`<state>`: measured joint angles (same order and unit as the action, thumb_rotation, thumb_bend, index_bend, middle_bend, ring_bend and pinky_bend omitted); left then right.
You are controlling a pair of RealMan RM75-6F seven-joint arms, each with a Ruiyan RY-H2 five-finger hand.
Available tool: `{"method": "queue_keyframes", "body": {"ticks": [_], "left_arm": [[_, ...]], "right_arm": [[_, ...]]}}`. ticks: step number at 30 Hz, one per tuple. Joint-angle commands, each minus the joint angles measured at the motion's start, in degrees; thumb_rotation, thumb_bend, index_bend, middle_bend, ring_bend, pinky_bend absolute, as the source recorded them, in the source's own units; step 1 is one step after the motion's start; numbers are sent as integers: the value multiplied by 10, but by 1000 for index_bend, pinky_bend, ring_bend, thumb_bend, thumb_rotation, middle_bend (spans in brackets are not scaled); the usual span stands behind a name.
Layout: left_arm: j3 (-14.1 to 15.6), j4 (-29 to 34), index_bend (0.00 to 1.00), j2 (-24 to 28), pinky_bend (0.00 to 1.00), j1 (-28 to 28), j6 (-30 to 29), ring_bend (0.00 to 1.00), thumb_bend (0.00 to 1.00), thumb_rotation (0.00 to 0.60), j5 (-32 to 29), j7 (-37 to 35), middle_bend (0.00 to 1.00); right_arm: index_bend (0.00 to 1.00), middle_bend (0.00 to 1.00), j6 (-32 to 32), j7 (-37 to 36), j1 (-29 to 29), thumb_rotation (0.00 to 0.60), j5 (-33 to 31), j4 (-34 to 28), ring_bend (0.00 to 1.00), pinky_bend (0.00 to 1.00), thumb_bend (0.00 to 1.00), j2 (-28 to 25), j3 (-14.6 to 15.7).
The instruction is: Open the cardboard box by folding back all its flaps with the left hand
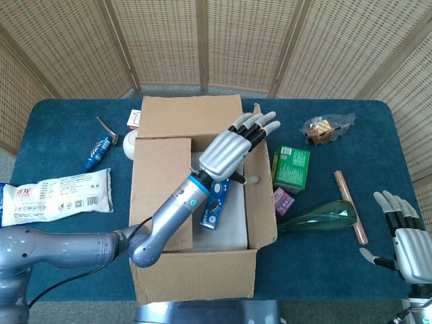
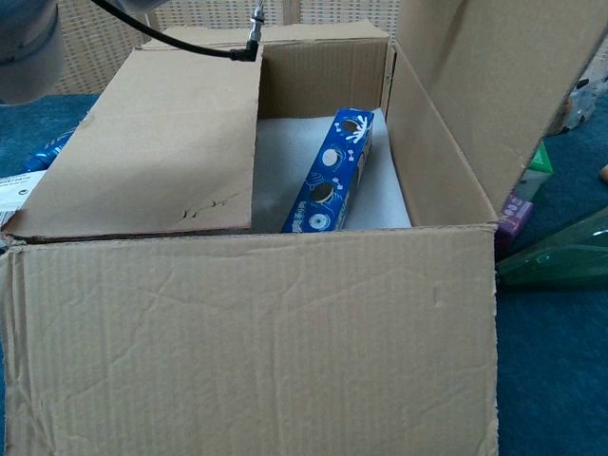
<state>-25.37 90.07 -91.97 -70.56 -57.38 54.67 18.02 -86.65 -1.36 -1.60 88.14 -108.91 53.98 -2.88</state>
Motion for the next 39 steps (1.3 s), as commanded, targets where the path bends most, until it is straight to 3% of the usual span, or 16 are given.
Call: {"method": "queue_keyframes", "body": {"ticks": [1,9,17,26,31,39], "left_arm": [[11,16,0,8,35,9,-2,0,0,600,-13,11,0],[33,24,0,21,35,33,3,0,0,600,-8,-11,0],[9,6,0,11,29,19,-10,0,0,600,18,-16,0],[-15,15,0,12,28,-13,-9,0,0,600,7,27,0],[-26,4,0,-12,26,-39,-12,0,0,600,-4,43,0],[-23,-13,0,-46,26,-70,-9,0,0,600,-11,64,0]], "right_arm": [[0,0,-1,3,1,600,3,-1,0,0,90,0,1],[0,0,-2,13,1,600,7,2,0,0,90,6,5],[0,0,0,13,0,600,3,3,0,0,90,8,3],[0,0,1,-4,0,600,2,4,0,0,90,1,3],[0,0,6,-2,-1,600,1,6,0,0,91,2,4],[0,0,9,-2,-3,600,-5,5,0,0,90,2,3]]}}
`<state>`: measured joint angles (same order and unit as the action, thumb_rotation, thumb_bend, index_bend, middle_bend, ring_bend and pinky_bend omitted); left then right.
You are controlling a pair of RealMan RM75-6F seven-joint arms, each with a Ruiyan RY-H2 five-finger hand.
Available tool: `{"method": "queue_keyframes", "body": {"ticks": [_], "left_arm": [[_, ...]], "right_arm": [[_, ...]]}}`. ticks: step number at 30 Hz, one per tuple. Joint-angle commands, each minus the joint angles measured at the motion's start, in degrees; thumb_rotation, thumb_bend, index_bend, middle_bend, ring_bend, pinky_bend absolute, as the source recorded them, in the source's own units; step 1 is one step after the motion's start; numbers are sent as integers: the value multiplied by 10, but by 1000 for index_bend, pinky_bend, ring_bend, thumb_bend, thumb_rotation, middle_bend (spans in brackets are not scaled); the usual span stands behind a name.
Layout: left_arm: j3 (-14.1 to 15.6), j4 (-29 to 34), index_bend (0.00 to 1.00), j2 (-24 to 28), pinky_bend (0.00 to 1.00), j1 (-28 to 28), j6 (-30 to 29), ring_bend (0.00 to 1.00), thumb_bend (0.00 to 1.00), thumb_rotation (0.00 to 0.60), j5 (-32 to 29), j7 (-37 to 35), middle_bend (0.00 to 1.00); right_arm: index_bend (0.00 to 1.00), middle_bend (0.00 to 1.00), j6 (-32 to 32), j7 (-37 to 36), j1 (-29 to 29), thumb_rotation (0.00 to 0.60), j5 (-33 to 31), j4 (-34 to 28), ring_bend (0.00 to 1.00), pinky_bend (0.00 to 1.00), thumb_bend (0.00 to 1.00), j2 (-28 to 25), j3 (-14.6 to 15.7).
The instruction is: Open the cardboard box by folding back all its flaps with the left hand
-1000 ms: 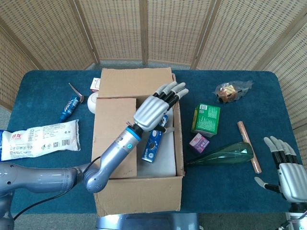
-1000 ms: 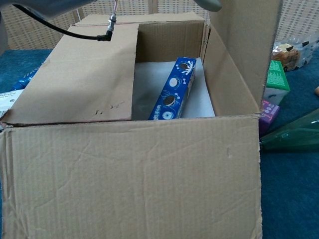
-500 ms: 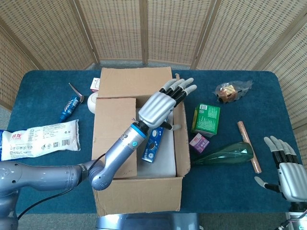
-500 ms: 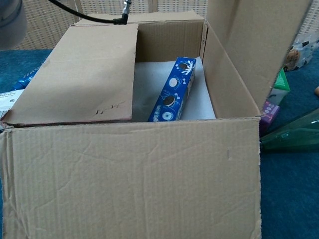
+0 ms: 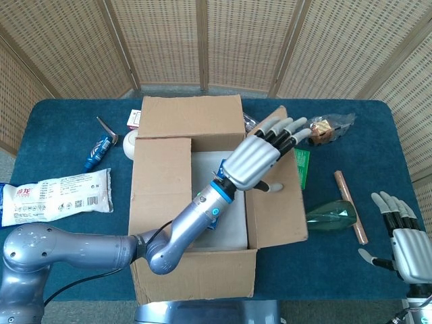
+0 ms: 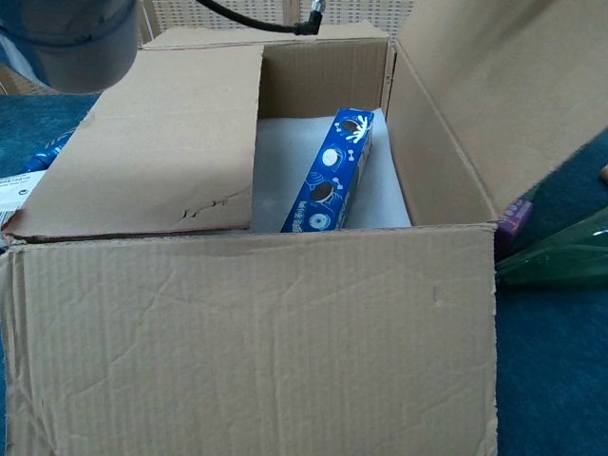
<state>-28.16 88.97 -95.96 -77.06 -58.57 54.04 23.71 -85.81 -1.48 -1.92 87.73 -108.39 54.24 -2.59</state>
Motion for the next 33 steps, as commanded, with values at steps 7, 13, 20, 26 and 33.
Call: {"method": "queue_keyframes", "body": {"ticks": [7,13,20,26,33], "left_arm": [[21,23,0,15,19,7,3,0,0,600,-14,25,0],[46,68,0,71,20,38,16,0,0,600,-23,29,0],[79,89,173,109,69,76,15,1,0,600,-1,7,36],[104,97,553,139,308,99,22,299,0,600,24,-6,487],[129,116,725,181,432,119,51,409,0,600,33,-19,597]], "right_arm": [[0,0,-4,-10,2,600,2,0,0,0,90,-4,1],[0,0,-5,-10,3,600,6,-1,0,0,89,-5,2],[0,0,-6,-4,4,600,7,-2,0,0,90,-3,3],[0,0,-7,-2,3,600,4,-3,0,0,89,-3,1],[0,0,-6,6,2,600,5,-4,0,0,89,-1,1]]}}
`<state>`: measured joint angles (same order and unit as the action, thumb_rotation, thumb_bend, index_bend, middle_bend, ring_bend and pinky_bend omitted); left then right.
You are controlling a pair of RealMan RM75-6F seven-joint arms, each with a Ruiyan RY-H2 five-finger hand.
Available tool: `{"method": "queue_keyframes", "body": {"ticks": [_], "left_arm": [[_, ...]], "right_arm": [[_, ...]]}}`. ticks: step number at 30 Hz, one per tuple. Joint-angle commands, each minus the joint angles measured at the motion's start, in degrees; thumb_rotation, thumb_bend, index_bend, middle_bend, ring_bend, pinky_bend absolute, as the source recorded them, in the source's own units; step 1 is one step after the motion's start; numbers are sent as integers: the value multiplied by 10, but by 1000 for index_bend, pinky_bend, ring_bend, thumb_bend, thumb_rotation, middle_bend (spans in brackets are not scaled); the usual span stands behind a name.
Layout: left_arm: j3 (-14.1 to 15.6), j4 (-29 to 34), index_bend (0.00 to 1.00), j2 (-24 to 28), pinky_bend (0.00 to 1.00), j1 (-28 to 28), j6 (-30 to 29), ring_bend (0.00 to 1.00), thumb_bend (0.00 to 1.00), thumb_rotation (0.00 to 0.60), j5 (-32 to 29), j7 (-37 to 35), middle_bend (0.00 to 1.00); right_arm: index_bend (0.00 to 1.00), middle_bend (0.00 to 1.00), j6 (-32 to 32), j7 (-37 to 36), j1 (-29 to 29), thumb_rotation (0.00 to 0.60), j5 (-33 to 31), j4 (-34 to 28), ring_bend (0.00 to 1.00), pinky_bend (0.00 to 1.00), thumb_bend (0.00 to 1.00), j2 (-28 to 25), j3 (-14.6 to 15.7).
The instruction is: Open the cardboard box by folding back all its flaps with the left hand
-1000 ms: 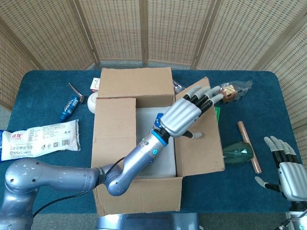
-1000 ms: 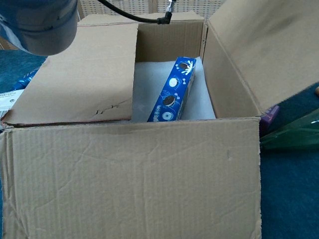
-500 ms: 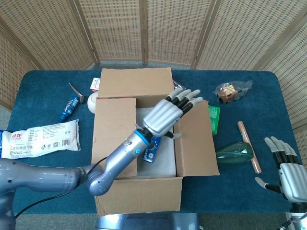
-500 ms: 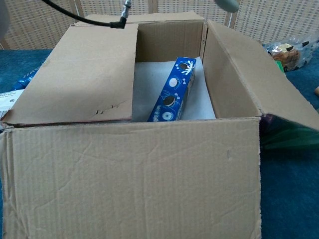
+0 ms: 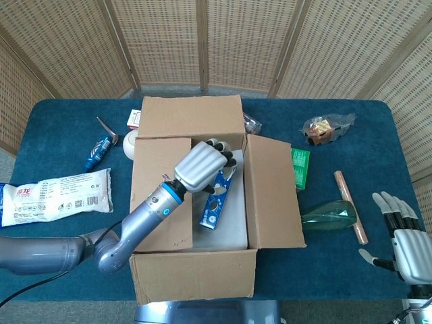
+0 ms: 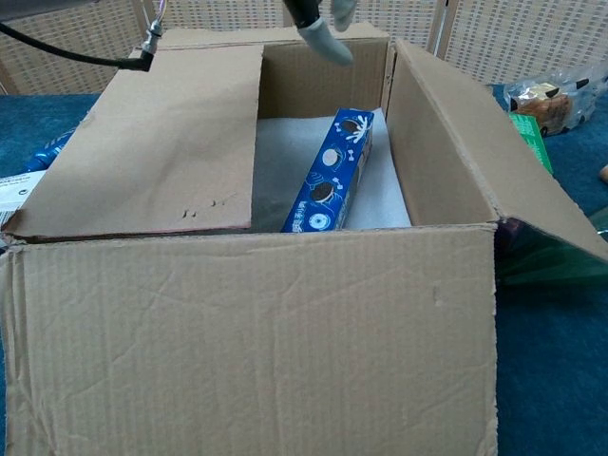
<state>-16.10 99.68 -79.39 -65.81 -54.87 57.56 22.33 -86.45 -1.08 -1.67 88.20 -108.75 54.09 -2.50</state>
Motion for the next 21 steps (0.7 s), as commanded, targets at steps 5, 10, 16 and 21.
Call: {"method": "queue_keyframes", "body": {"ticks": [5,10,16,21], "left_arm": [[19,21,729,47,440,10,45,398,0,600,-12,-10,585],[29,29,728,68,475,8,66,405,0,600,-22,-3,603],[35,31,730,70,482,-1,77,407,0,600,-45,12,623],[39,21,734,54,458,-12,62,365,0,573,-60,42,619]], "right_arm": [[0,0,-1,9,0,600,1,-1,0,0,90,3,1],[0,0,-1,13,0,600,1,-1,0,0,90,5,0],[0,0,0,15,-1,600,0,-1,0,0,89,6,0],[0,0,-1,16,0,600,0,-1,0,0,89,6,0]]}}
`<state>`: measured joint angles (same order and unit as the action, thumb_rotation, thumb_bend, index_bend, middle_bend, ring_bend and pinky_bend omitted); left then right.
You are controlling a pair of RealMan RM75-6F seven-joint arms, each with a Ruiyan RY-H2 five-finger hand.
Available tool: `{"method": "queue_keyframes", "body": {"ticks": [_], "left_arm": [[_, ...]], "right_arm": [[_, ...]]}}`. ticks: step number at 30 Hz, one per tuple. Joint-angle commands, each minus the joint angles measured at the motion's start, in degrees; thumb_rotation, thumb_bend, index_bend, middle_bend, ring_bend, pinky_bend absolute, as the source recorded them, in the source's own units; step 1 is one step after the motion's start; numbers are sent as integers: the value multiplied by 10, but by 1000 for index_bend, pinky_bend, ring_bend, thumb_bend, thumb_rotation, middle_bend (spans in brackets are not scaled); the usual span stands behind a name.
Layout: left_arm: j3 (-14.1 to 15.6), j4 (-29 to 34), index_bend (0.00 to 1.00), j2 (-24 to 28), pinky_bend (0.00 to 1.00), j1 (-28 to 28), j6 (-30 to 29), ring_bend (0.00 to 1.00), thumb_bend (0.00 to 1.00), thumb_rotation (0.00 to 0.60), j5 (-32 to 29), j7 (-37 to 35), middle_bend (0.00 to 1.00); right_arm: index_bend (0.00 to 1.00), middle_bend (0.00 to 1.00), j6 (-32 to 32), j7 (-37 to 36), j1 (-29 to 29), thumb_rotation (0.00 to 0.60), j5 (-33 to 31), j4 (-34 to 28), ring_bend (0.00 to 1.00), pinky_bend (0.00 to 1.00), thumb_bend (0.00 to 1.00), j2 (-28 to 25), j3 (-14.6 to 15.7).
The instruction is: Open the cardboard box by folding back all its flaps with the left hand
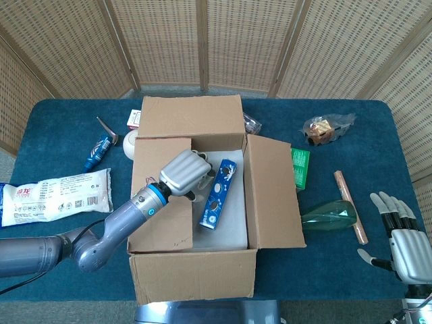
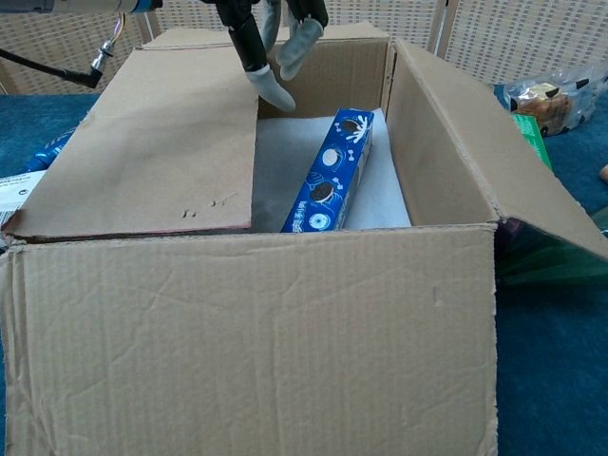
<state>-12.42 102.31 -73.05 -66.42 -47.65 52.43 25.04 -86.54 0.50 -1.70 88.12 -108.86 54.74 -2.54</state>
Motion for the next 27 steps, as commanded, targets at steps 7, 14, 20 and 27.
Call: {"method": "queue_keyframes", "body": {"ticks": [7,14,20,27], "left_arm": [[2,-6,745,-35,366,-26,-41,292,0,332,-92,68,577],[8,-11,753,-53,339,-39,-49,267,0,310,-116,91,531],[8,-37,755,-85,322,-52,-52,240,0,300,-112,99,486],[22,-46,761,-97,318,-64,-49,239,0,306,-109,128,485]], "right_arm": [[0,0,-1,-2,0,600,2,1,0,0,88,-1,0],[0,0,-2,-3,1,600,4,0,0,0,89,-1,1],[0,0,-1,-2,1,600,4,0,0,0,88,-1,1],[0,0,-3,-8,1,600,1,1,0,0,89,-4,0]]}}
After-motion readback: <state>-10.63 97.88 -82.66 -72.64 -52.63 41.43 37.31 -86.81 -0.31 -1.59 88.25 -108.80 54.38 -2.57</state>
